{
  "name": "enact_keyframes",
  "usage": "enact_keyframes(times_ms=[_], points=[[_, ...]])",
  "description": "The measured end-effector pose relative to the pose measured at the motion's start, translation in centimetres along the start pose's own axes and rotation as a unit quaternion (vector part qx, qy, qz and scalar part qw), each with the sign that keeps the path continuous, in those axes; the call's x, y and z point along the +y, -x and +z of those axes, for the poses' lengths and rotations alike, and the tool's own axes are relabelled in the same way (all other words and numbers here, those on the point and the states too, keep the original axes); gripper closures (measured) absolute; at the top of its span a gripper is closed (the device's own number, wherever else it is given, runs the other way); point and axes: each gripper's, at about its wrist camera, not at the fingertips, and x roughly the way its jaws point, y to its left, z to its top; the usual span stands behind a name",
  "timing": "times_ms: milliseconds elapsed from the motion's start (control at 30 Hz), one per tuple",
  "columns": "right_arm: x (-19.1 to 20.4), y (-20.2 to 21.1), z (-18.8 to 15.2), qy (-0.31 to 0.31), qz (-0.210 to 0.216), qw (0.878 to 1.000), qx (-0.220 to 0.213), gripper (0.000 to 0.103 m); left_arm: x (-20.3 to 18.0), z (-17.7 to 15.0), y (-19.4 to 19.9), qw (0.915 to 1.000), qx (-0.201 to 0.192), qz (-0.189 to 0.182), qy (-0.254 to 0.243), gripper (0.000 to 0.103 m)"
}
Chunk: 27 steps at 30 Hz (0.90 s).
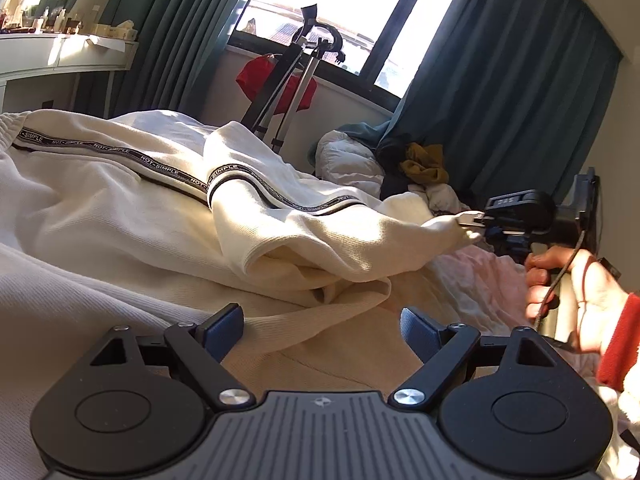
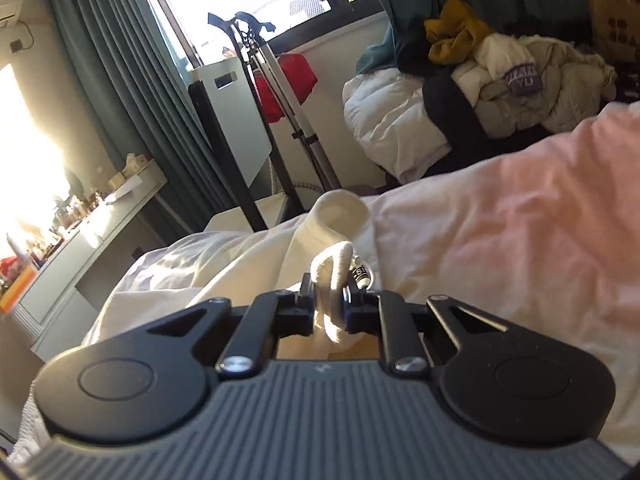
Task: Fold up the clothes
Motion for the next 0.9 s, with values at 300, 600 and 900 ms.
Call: enact_keyframes(times_ms=[300,600,900], points=[[-9.3,8.0,7.4,0.033,-0.113,0.991,-0.071,0.087,-0.5,-0.3,-0.4,0.9996,-0.012,-0.019,-0.015,0.015],[-20.4,15.1,10.6,0.009,-0.233,0.965,-0.125,0.087,-0.4,-0.5,-1.1,0.9989,-0.013,-0.038,-0.023,0.015],[-26.8,16.4,2.2,-0.043,-0.273,0.956,-0.096,0.087,0.4,-0.2,-1.2,0.9987,-0.018,-0.048,0.001,0.015]])
